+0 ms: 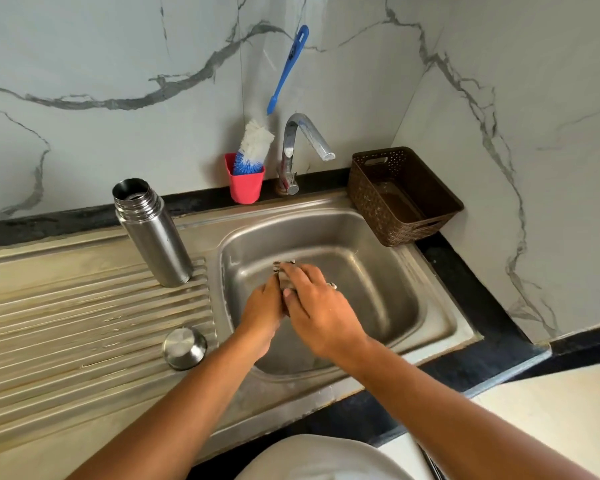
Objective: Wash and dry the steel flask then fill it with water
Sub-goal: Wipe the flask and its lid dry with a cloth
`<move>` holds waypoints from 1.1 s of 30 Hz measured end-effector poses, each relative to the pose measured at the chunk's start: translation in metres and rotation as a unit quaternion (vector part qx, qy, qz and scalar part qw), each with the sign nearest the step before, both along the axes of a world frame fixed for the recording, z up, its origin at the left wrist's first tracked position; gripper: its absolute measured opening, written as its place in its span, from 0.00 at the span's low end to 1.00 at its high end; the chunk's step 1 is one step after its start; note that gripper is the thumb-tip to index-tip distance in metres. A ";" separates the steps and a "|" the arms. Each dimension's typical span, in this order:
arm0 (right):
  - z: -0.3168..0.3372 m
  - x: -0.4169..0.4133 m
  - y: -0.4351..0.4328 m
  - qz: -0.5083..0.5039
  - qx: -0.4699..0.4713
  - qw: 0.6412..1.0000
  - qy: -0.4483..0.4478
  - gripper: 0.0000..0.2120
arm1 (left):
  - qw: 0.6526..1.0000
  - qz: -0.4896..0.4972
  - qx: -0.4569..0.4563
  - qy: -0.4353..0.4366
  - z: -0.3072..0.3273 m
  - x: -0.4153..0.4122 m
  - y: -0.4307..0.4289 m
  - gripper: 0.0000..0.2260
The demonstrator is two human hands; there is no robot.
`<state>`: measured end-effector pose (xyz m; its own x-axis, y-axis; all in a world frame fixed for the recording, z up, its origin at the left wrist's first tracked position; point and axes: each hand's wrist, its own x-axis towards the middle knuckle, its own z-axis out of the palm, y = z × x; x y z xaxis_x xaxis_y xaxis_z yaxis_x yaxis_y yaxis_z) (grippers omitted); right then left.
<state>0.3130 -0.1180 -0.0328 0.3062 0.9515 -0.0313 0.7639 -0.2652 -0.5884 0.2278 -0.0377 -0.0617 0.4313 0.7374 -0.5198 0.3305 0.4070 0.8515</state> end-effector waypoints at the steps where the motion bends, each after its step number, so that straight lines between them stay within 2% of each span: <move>1: 0.002 0.006 0.005 -0.029 -0.034 0.999 0.019 0.19 | 0.999 -0.009 0.041 0.026 -0.005 -0.001 -0.001 0.22; 4: 0.023 0.026 0.022 -0.101 -0.157 0.966 0.178 0.14 | 0.972 -0.074 0.206 0.087 -0.009 -0.005 -0.003 0.21; 6: 0.039 0.036 0.027 -0.137 -0.225 0.919 0.292 0.13 | 0.940 -0.123 0.301 0.107 -0.002 -0.007 -0.007 0.20; 8: 0.047 0.041 0.028 -0.191 -0.250 0.865 0.391 0.13 | 0.918 -0.145 0.354 0.105 -0.002 -0.007 -0.010 0.20; 9: 0.045 0.041 0.028 -0.207 -0.240 0.852 0.417 0.13 | 0.922 -0.136 0.347 0.104 -0.005 -0.006 -0.009 0.20; 10: 0.040 0.037 0.028 -0.208 -0.213 0.860 0.415 0.14 | 0.939 -0.104 0.315 0.093 -0.005 -0.005 -0.008 0.20; 11: 0.032 0.030 0.028 -0.201 -0.173 0.888 0.375 0.14 | 0.964 -0.061 0.247 0.077 -0.007 -0.002 -0.005 0.20; 12: 0.024 0.023 0.026 -0.179 -0.129 0.925 0.310 0.13 | 0.987 -0.016 0.153 0.050 -0.007 0.001 -0.001 0.20; 14: 0.009 0.013 0.017 -0.104 -0.057 0.973 0.200 0.13 | 0.998 0.054 -0.032 0.013 -0.006 0.002 0.007 0.21; 15: 0.004 0.014 0.011 -0.077 -0.038 0.978 0.190 0.14 | 0.993 0.067 -0.095 0.007 -0.008 0.001 0.010 0.22; 16: 0.000 0.017 0.007 -0.072 -0.022 0.973 0.219 0.15 | 0.987 0.079 -0.141 0.002 -0.009 -0.003 0.014 0.22; 19: -0.003 0.032 -0.004 -0.122 0.064 0.925 0.354 0.16 | 0.962 0.108 -0.249 -0.025 -0.013 -0.014 0.025 0.21; 20: -0.004 0.034 -0.006 -0.136 0.105 0.915 0.365 0.16 | 0.956 0.103 -0.272 -0.041 -0.013 -0.015 0.026 0.21; 21: -0.005 0.032 -0.008 -0.139 0.144 0.915 0.351 0.17 | 0.951 0.098 -0.287 -0.057 -0.012 -0.013 0.025 0.22; 23: -0.013 0.020 -0.008 -0.113 0.186 0.938 0.269 0.20 | 0.944 0.088 -0.303 -0.093 -0.001 -0.004 0.013 0.24; 25: -0.025 0.001 -0.004 -0.086 0.173 0.959 0.207 0.22 | 0.940 0.092 -0.303 -0.129 0.008 0.011 -0.001 0.21; 26: -0.030 -0.004 -0.001 -0.101 0.164 0.956 0.221 0.21 | 0.938 0.106 -0.301 -0.139 0.010 0.017 -0.007 0.19; 27: -0.029 -0.005 0.004 -0.131 0.149 0.941 0.273 0.18 | 0.940 0.115 -0.292 -0.137 0.009 0.019 -0.012 0.18; 28: -0.021 -0.001 0.010 -0.178 0.124 0.910 0.354 0.14 | 0.944 0.118 -0.278 -0.132 0.008 0.019 -0.014 0.18; 30: -0.003 0.013 0.020 -0.273 0.041 0.810 0.518 0.13 | 0.958 0.118 -0.234 -0.112 0.004 0.016 -0.014 0.21; 31: 0.006 0.017 0.022 -0.294 0.015 0.773 0.562 0.14 | 0.964 0.116 -0.214 -0.106 0.001 0.017 -0.012 0.21; 32: 0.011 0.015 0.023 -0.298 0.009 0.761 0.576 0.15 | 0.966 0.117 -0.202 -0.110 0.002 0.016 -0.010 0.21; 33: 0.012 0.009 0.022 -0.287 0.015 0.776 0.561 0.14 | 0.966 0.124 -0.192 -0.117 0.002 0.016 -0.007 0.21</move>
